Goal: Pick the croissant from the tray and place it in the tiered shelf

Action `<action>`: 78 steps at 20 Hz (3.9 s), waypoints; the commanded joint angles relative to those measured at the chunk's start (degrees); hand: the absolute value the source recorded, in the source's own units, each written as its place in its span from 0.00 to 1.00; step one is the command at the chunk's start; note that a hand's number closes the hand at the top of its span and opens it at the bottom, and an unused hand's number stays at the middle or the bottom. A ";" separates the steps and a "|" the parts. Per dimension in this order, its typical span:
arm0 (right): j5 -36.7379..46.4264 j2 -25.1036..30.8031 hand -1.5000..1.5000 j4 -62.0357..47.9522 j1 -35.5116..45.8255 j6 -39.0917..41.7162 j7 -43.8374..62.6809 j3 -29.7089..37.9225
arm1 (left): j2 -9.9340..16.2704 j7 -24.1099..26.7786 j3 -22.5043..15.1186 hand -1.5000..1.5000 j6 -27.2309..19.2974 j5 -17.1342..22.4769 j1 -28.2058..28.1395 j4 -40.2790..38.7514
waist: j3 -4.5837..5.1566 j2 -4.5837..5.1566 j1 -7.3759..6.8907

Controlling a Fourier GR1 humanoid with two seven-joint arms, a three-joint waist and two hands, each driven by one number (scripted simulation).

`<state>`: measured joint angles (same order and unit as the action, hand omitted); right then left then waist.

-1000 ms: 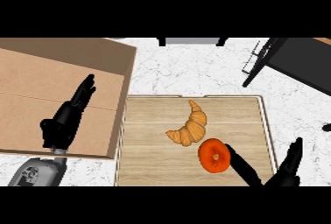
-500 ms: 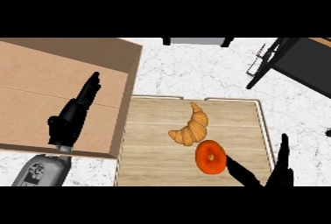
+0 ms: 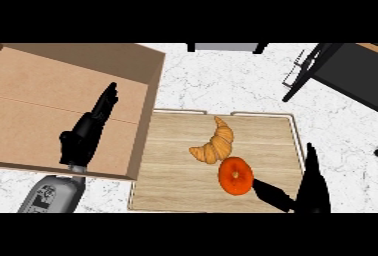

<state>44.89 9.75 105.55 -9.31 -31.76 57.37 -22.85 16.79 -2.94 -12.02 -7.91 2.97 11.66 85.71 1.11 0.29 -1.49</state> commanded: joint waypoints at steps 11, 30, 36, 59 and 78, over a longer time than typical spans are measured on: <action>17.54 -9.67 0.00 0.79 20.29 22.70 27.82 -0.59 | -3.04 0.52 -1.26 0.50 -1.26 -1.54 -2.10 -0.82 | -0.79 -0.46 0.39; 12.68 -9.73 0.00 -9.03 27.54 23.12 27.85 3.84 | -3.30 2.50 0.60 0.50 1.03 -1.85 -0.70 -3.25 | -0.94 -0.50 0.85; 11.58 -9.73 0.00 -12.74 30.12 23.33 27.84 5.14 | -3.99 1.66 1.89 0.50 1.25 -1.31 1.28 -5.78 | -0.91 -0.31 1.00; 9.96 -9.71 0.00 -20.28 29.27 15.97 27.84 2.75 | -5.60 1.37 1.80 0.50 1.09 -2.94 0.51 -4.97 | -1.01 -0.44 1.15; 9.68 -9.70 1.00 -25.45 31.25 18.13 27.85 -3.13 | -4.67 1.13 3.30 0.50 3.33 -3.08 -1.11 -3.38 | -1.00 -0.60 0.59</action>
<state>52.57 0.82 82.30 20.79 -13.26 71.40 -23.52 11.56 -1.47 -8.79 -5.89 -0.87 11.61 80.88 0.30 -0.95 -0.53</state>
